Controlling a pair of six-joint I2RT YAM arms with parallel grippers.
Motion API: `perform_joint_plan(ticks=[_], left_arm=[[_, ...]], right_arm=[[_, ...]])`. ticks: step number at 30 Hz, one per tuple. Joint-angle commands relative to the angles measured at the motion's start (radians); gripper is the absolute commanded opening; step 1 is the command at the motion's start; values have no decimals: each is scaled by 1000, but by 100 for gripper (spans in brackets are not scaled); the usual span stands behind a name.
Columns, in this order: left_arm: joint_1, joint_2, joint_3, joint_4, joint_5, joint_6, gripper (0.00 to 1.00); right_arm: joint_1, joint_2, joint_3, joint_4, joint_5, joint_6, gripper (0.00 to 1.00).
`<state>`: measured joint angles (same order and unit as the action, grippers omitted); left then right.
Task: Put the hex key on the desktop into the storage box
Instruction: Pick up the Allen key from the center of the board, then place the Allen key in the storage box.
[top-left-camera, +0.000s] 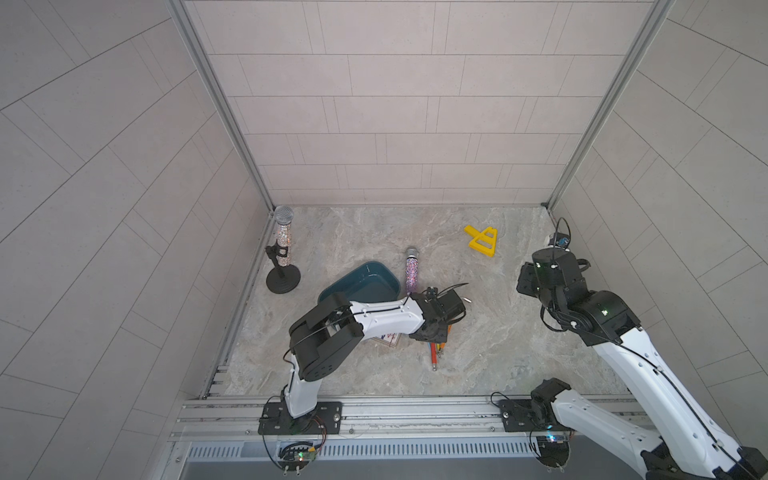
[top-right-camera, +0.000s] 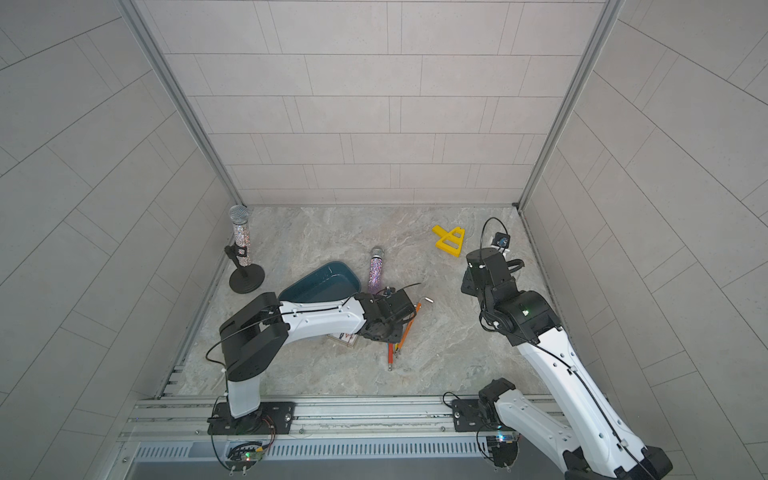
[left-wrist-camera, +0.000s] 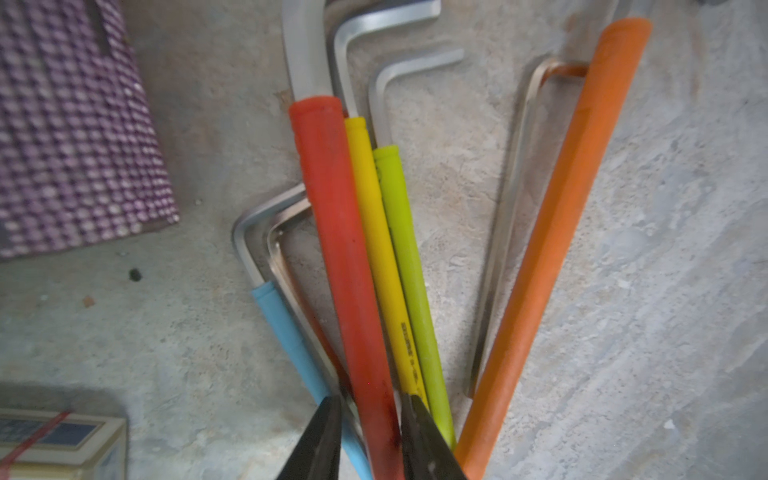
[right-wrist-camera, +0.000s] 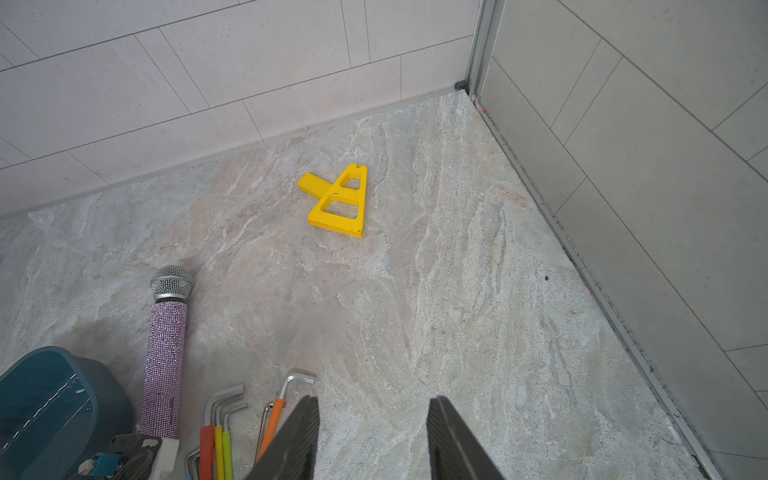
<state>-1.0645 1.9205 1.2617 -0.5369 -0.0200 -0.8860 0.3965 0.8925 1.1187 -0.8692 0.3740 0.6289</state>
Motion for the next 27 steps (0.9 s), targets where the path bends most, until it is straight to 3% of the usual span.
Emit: perform_joint_plan(ticks=[1, 5, 18, 23, 27], left_arm=[[3, 25, -14, -11, -15, -4, 27], [1, 8, -10, -21, -32, 4, 17], [-9, -179, 37, -167, -188, 57, 0], [-2, -312, 49, -214, -287, 130, 0], [68, -422, 47, -268, -296, 223, 0]], right_arm=[[2, -1, -5, -10, 14, -4, 48], [2, -3, -7, -8, 13, -4, 48], [2, -2, -5, -1, 8, -3, 47], [2, -1, -10, 3, 3, -5, 47], [2, 1, -12, 9, -5, -6, 47]])
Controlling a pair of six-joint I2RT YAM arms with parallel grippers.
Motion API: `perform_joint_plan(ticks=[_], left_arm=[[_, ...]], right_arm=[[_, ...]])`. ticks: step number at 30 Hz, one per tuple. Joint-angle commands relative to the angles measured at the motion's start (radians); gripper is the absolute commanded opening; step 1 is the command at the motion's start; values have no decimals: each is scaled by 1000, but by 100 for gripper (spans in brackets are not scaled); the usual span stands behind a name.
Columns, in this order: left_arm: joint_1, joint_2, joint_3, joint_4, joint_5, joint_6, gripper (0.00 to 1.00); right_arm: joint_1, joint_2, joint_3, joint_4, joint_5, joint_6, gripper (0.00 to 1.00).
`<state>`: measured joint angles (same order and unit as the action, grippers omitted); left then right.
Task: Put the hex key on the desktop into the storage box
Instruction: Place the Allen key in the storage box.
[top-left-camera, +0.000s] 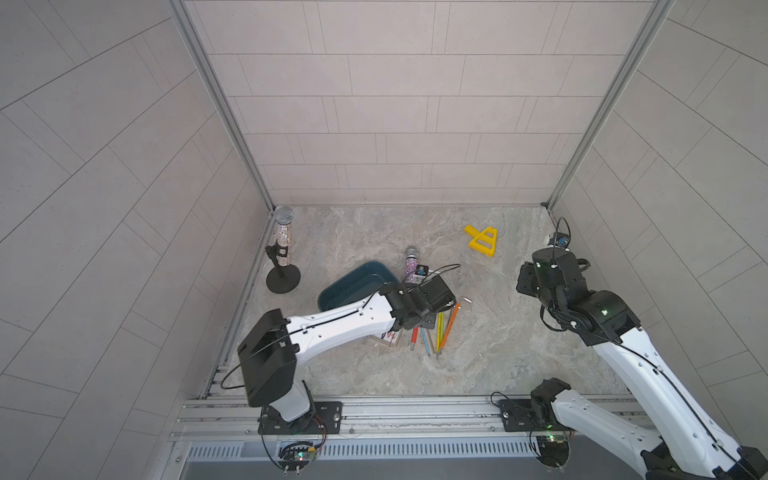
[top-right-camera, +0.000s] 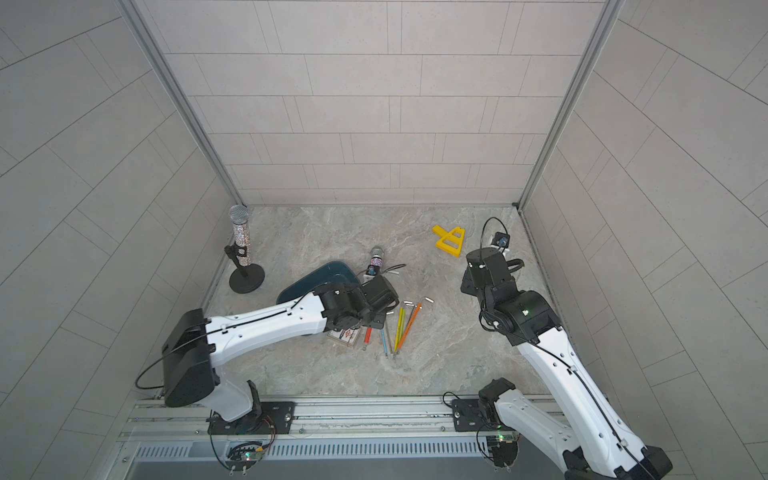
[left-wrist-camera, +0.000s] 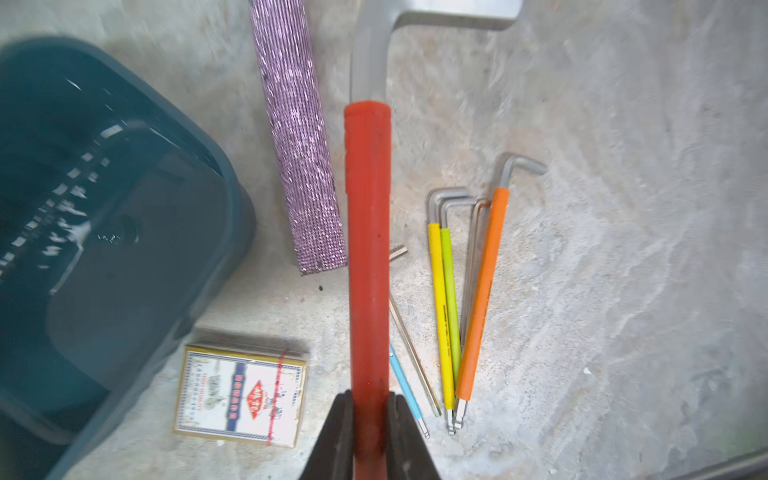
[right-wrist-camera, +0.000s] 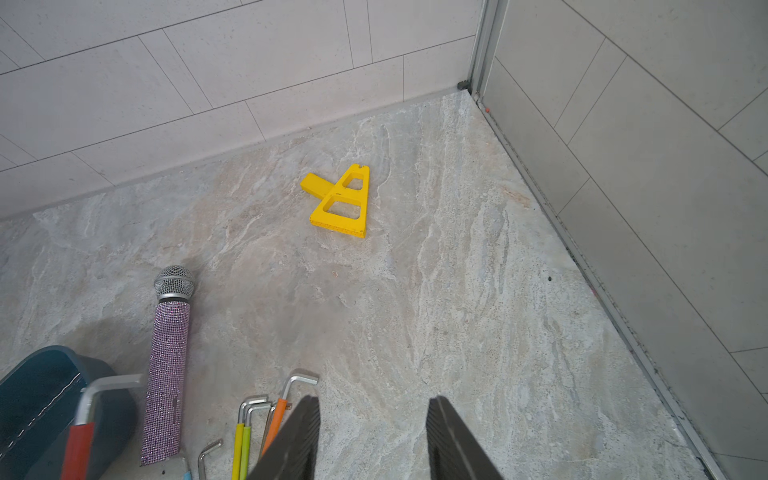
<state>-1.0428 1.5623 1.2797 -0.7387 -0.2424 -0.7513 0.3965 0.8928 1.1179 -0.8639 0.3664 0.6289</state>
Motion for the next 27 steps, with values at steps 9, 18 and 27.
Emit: perform_joint_plan(ticks=[9, 18, 27], left_arm=[[329, -215, -62, -108, 10, 417, 0], [460, -168, -142, -68, -19, 623, 0], [479, -87, -225, 37, -48, 681, 0]], right_arm=[[2, 1, -12, 6, -8, -11, 47], [2, 4, -10, 17, -19, -15, 47], [2, 8, -6, 17, -24, -21, 47]])
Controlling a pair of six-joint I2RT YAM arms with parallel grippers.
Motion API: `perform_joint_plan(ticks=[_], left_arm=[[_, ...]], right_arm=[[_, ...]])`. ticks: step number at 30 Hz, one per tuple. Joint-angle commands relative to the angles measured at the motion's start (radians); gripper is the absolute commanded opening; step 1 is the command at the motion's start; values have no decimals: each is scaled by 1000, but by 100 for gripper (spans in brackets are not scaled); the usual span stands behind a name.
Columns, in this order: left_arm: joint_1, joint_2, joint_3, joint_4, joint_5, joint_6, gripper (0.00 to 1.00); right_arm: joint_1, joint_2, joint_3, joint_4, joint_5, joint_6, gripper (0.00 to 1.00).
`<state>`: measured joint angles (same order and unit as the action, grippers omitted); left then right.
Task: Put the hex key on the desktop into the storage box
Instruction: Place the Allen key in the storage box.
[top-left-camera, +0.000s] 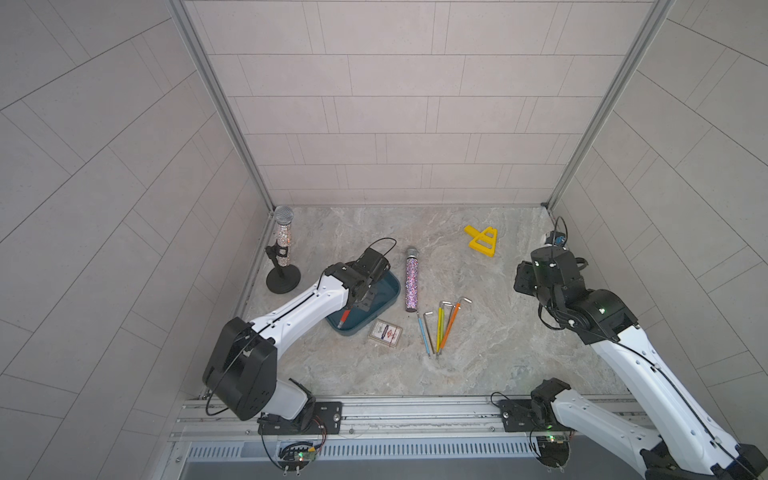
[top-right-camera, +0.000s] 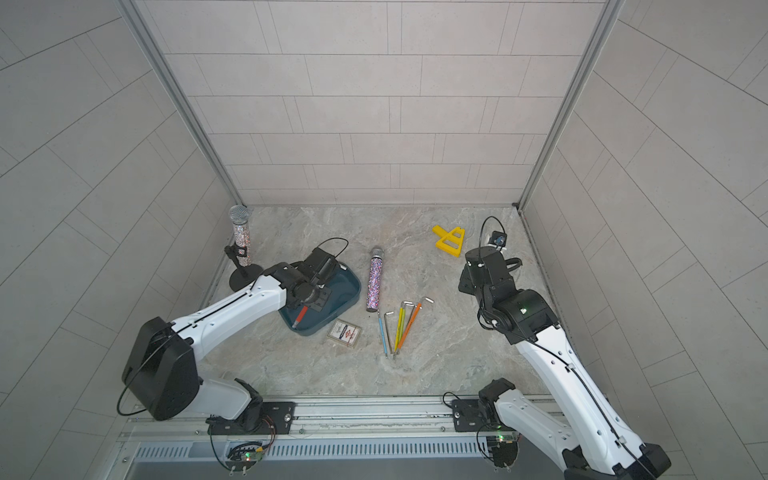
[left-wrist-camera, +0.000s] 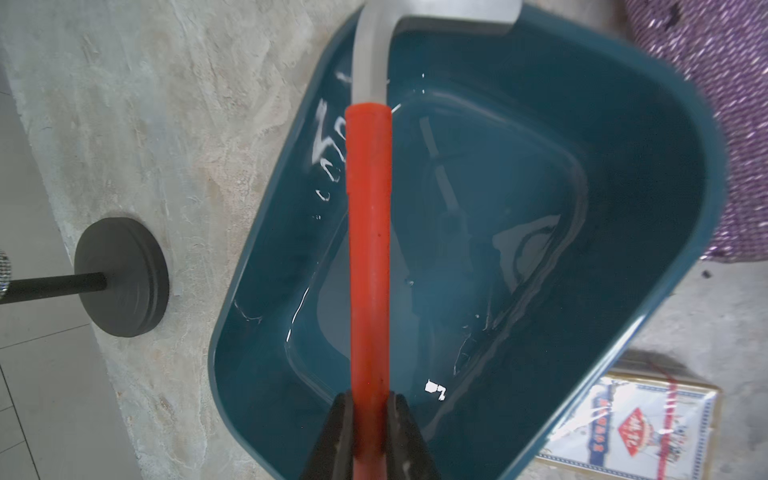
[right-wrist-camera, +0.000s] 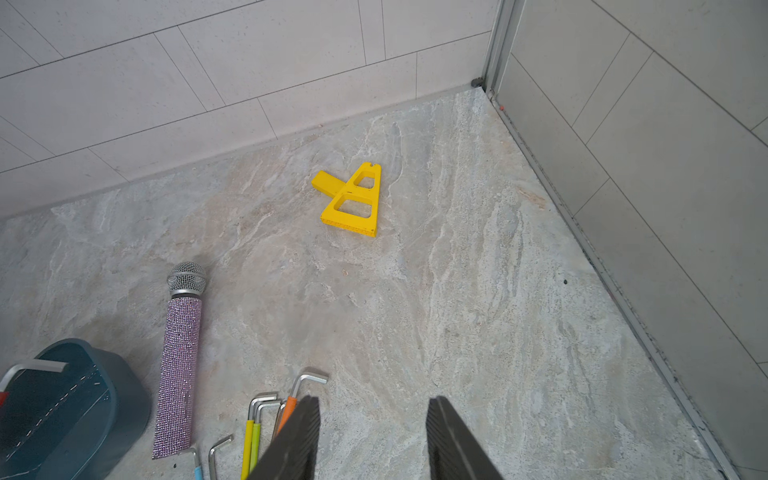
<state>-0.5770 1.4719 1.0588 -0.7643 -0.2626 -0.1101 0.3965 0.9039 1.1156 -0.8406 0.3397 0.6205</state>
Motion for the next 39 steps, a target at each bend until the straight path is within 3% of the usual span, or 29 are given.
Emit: perform_joint_plan(ticks=[1, 12, 27, 39], left_arm=[[15, 14, -7, 66, -28, 43, 0], [34, 155, 3, 107, -3, 33, 0], [38, 250, 2, 129, 125, -268, 0], [40, 230, -63, 199, 216, -445, 0]], right_arm=[[2, -3, -5, -6, 2, -13, 47], [2, 7, -17, 6, -14, -4, 47], [2, 3, -28, 8, -13, -11, 47], [1, 2, -34, 9, -10, -16, 48]])
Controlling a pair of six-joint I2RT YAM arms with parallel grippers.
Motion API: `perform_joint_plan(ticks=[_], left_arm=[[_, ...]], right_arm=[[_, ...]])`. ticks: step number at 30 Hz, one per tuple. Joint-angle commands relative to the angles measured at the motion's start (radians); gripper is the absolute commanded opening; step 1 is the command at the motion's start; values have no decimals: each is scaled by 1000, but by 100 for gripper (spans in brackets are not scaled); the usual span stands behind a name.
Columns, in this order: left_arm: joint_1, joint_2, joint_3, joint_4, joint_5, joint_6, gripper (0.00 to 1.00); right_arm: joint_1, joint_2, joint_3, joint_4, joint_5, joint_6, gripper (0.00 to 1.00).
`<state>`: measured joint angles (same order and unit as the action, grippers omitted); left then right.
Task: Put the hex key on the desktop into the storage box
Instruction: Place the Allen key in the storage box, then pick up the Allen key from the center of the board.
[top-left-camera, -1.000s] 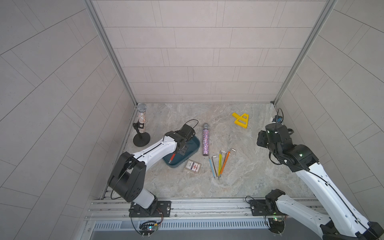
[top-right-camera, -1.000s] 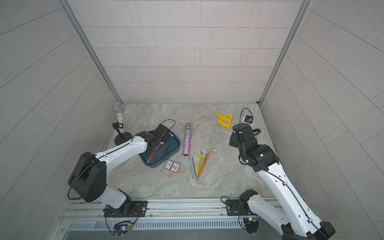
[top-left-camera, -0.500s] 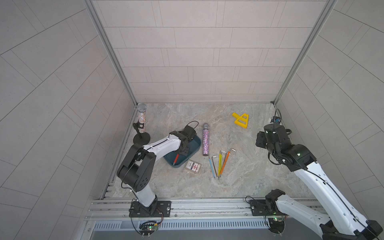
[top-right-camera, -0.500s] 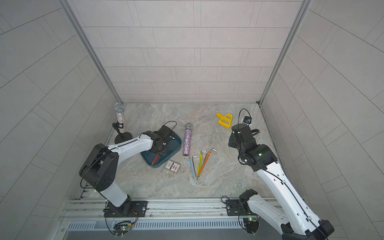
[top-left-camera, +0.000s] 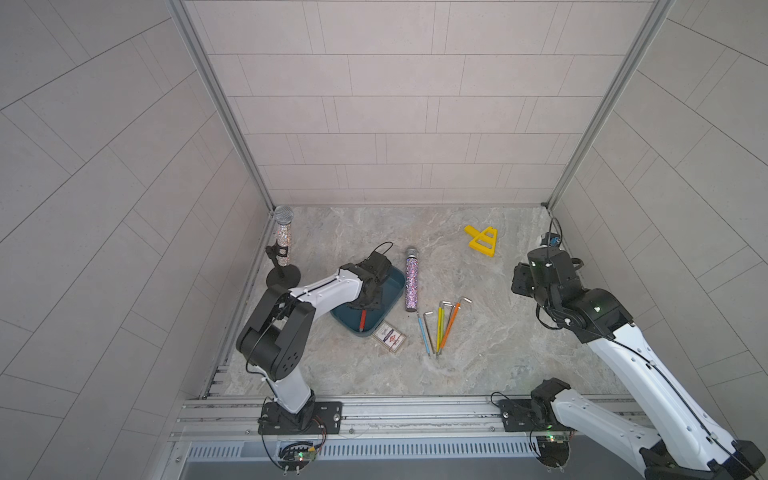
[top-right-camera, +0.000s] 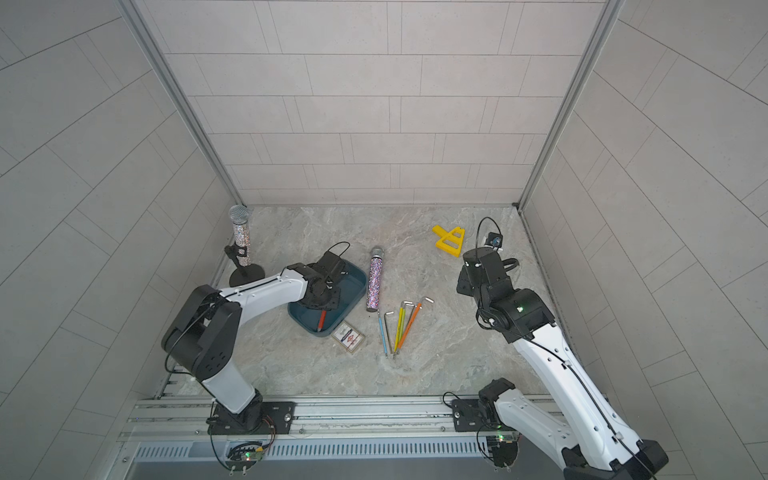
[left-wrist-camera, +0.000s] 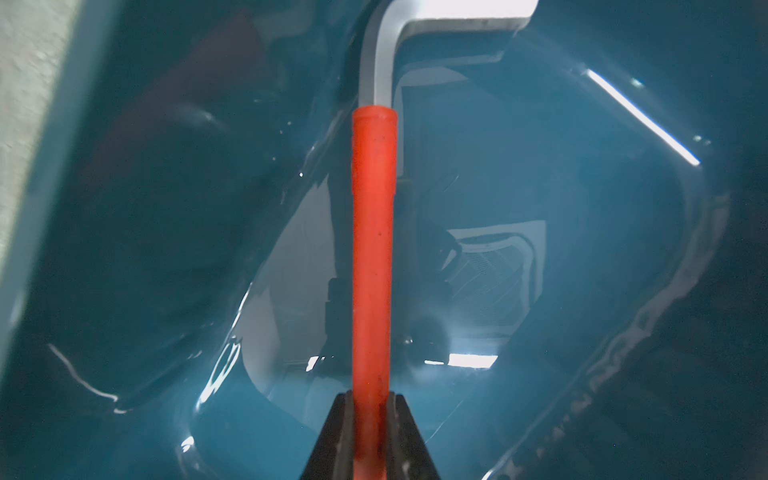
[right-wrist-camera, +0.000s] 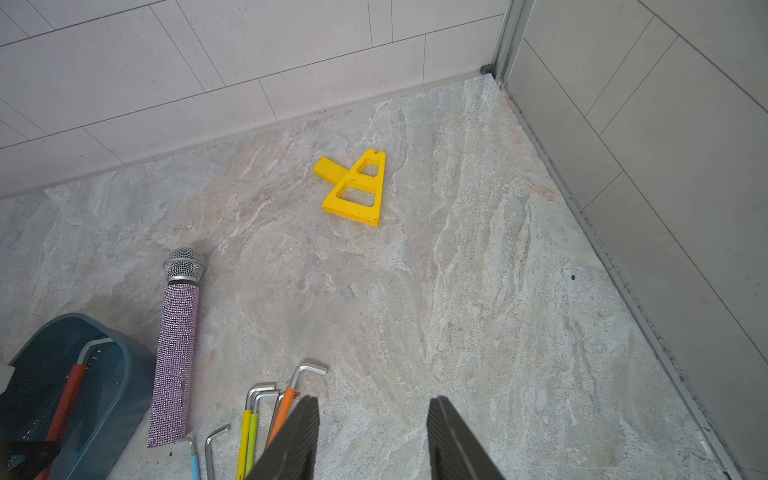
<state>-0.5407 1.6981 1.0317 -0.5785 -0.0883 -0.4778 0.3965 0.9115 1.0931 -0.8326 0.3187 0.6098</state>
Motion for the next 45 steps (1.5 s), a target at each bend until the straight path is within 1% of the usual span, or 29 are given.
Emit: perform_joint_plan(ticks=[1, 9, 13, 14, 16, 18, 20, 21, 23, 27, 29, 31, 33, 36, 40, 42, 45], left_arm=[[4, 0, -38, 16, 45, -84, 0], [5, -18, -53, 43, 93, -212, 0], [5, -15, -57, 46, 89, -235, 0], [5, -14, -54, 43, 87, -233, 5], [5, -20, -54, 41, 85, -225, 18], [5, -40, -52, 39, 78, -222, 37], [2, -67, -41, 20, 60, -213, 47], [1, -86, -32, 8, 37, -207, 50], [-1, -132, -11, -20, 2, -192, 53], [-30, -235, 64, -99, -104, -167, 53], [-57, -270, 107, -133, -129, -150, 53], [-106, -293, 148, -149, -138, -117, 52], [-186, -294, 171, -133, -146, -59, 50], [-296, -262, 194, -104, -109, -5, 49], [-396, -181, 201, -49, -38, 20, 44], [-452, -123, 226, -38, -27, 38, 42], [-523, -29, 276, -37, -31, 48, 41]], right_arm=[[2, -5, -11, 1, 11, -5, 48], [2, -8, -16, 1, 11, -2, 49], [2, -7, -15, 0, 6, -2, 49], [2, -7, -14, 0, 4, -3, 49], [2, -4, -14, 0, 5, -6, 52], [2, -2, -10, -2, 3, -8, 53], [2, -1, -8, -2, 3, -9, 55], [2, 0, -7, -2, 4, -10, 55], [2, 1, -5, -1, 3, -10, 56], [2, 3, -5, 0, -1, -10, 56], [2, 2, -6, -2, -1, -9, 56], [2, 0, -6, -5, -1, -8, 56], [2, -6, -9, -8, 3, -2, 56], [1, -20, -19, -9, 5, 12, 55], [1, -52, -19, -18, 17, 26, 55], [1, -73, -5, -28, 29, 26, 55], [1, -119, 17, -37, 42, 31, 54]])
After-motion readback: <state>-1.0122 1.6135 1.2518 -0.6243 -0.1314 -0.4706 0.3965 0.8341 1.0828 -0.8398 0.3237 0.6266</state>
